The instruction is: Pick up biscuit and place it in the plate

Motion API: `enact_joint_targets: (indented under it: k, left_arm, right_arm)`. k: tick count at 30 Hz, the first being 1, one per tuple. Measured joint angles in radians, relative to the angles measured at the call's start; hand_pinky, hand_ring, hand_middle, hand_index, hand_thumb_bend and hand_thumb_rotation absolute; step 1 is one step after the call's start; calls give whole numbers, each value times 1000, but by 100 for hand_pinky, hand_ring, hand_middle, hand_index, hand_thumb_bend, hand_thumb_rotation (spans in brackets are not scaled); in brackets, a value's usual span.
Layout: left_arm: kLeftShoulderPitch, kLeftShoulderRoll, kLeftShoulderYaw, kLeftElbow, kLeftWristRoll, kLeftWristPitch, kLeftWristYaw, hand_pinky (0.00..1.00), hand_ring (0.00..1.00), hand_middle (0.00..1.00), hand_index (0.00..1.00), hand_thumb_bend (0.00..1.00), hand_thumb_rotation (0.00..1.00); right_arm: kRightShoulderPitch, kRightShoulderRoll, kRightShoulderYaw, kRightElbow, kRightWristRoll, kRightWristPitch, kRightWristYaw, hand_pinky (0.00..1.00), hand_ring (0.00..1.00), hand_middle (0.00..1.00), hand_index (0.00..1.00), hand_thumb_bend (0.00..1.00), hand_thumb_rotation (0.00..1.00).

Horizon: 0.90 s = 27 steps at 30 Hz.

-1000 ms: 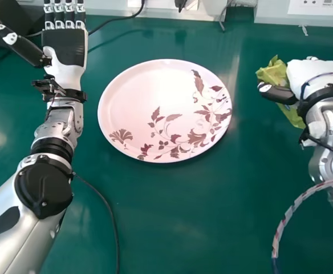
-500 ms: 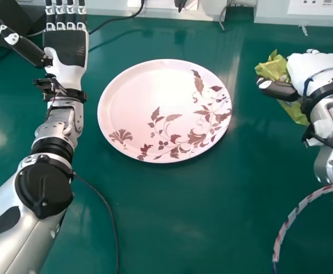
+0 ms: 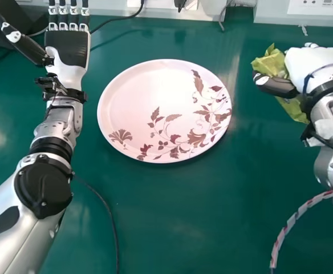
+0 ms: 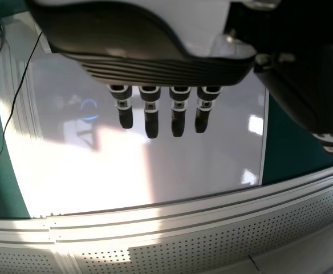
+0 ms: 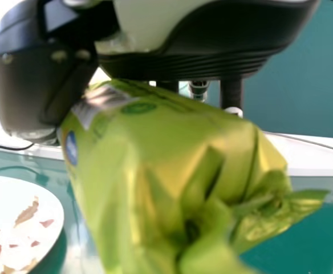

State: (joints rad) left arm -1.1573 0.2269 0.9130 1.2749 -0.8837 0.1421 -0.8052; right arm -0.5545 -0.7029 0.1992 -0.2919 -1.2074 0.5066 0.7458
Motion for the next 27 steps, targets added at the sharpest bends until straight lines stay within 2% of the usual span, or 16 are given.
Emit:
enact_joint_targets:
  k: [19,27]
  left_arm:
    - [0,24,-15,0,33,-3,15,100,96,100,100,100,51]
    - [0,29,-20,0,39,-8,19,100,95,99,100,100,50]
  right_arm:
    - [0,69,-5,-35,-57,-40,2,10,17,24,49,49,6]
    - [2,100,-8,-37,-56,-90,-60,11,17,25,49,49,5]
